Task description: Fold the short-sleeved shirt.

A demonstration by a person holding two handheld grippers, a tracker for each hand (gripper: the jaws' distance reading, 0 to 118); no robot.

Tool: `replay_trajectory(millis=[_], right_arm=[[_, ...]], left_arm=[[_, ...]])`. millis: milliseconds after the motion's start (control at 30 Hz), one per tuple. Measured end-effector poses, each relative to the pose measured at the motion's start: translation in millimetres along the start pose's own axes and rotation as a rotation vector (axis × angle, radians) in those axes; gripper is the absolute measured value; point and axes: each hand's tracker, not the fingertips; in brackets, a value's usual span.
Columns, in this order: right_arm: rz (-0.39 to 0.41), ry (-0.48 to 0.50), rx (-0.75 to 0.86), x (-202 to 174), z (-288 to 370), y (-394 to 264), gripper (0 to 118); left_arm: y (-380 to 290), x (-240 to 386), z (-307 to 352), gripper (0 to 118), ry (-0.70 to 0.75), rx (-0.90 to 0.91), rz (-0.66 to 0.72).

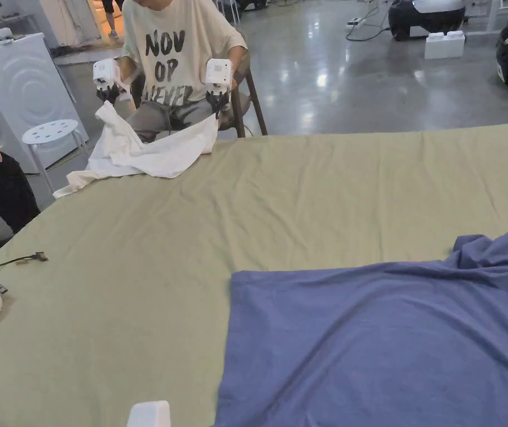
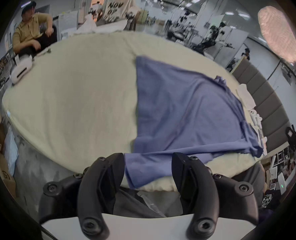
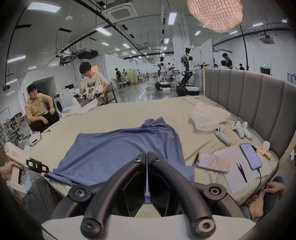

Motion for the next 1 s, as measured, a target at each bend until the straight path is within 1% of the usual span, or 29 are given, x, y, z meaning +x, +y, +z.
replay_trajectory(millis=[67, 100, 133, 200, 233, 267, 300, 333, 367, 400, 467, 500, 533, 600, 633, 667, 767, 800, 833, 867, 900, 933, 967, 1000], right_arm=[[-0.012, -0.003, -0.012, 3, 0, -2, 0], [-0.015, -0.010, -0.017, 4, 0, -4, 0], [-0.018, -0.016, -0.026, 5, -1, -5, 0], [-0.023, -0.028, -0.043, 9, -1, -8, 0], [-0.025, -0.033, -0.052, 10, -1, -9, 0], [-0.027, -0.039, -0.061, 11, -1, -11, 0], [-0.026, -0.044, -0.070, 13, -1, -12, 0], [-0.023, -0.054, -0.079, 15, -2, -13, 0], [-0.021, -0.066, -0.091, 17, -3, -13, 0], [-0.018, -0.086, -0.110, 21, -7, -14, 0], [-0.025, -0.145, -0.146, 35, -15, -19, 0], [-0.042, -0.164, -0.166, 43, -21, -20, 7], [-0.055, -0.178, -0.184, 51, -26, -22, 27], [-0.074, -0.194, -0.251, 67, -39, -32, 90], [-0.087, -0.187, -0.301, 75, -46, -37, 95], [-0.104, -0.164, -0.344, 81, -53, -44, 91], [-0.139, -0.145, -0.480, 95, -77, -68, 91], [-0.149, -0.165, -0.544, 98, -87, -77, 91], [-0.142, -0.184, -0.565, 99, -93, -82, 90], [-0.133, -0.186, -0.584, 102, -99, -88, 84], [-0.131, -0.188, -0.590, 105, -104, -92, 60], [-0.156, -0.180, -0.596, 108, -107, -93, 32], [-0.206, -0.139, -0.604, 109, -105, -92, 8], [-0.192, -0.137, -0.595, 110, -105, -90, 7]], left_arm=[[4, -5, -15, 59, 0.026, 0.001, 0.008], [6, -5, -19, 54, 0.032, -0.021, 0.019], [7, -6, -23, 45, 0.021, -0.027, 0.028], [8, -6, -36, 38, 0.018, -0.100, 0.031], [6, -5, -41, 29, 0.032, -0.126, 0.018], [4, -4, -42, 23, 0.040, -0.101, 0.002], [4, -4, -41, 21, 0.036, -0.098, 0.001], [6, -4, -39, 16, 0.036, -0.100, -0.002], [5, -4, -41, 9, 0.035, -0.105, -0.005], [5, -4, -44, 4, 0.018, -0.114, 0.000], [2, 1, -48, 2, 0.039, -0.121, -0.032], [2, 6, -47, 2, 0.055, -0.123, -0.064], [1, 9, -48, 2, 0.066, -0.123, -0.080], [0, 13, -50, 2, 0.081, -0.125, -0.106], [1, 13, -50, 2, 0.079, -0.127, -0.103], [2, 11, -49, 2, 0.078, -0.127, -0.097], [2, 11, -45, 2, 0.058, -0.131, -0.063], [2, 10, -44, 2, 0.049, -0.131, -0.050], [1, 10, -43, 2, 0.043, -0.132, -0.038], [1, 9, -43, 2, 0.037, -0.131, -0.032], [1, 10, -40, 2, 0.033, -0.129, -0.027], [1, 10, -39, 2, 0.029, -0.127, -0.019], [0, 11, -38, 2, 0.029, -0.126, -0.020], [-1, 14, -37, 2, 0.026, -0.127, -0.020]])
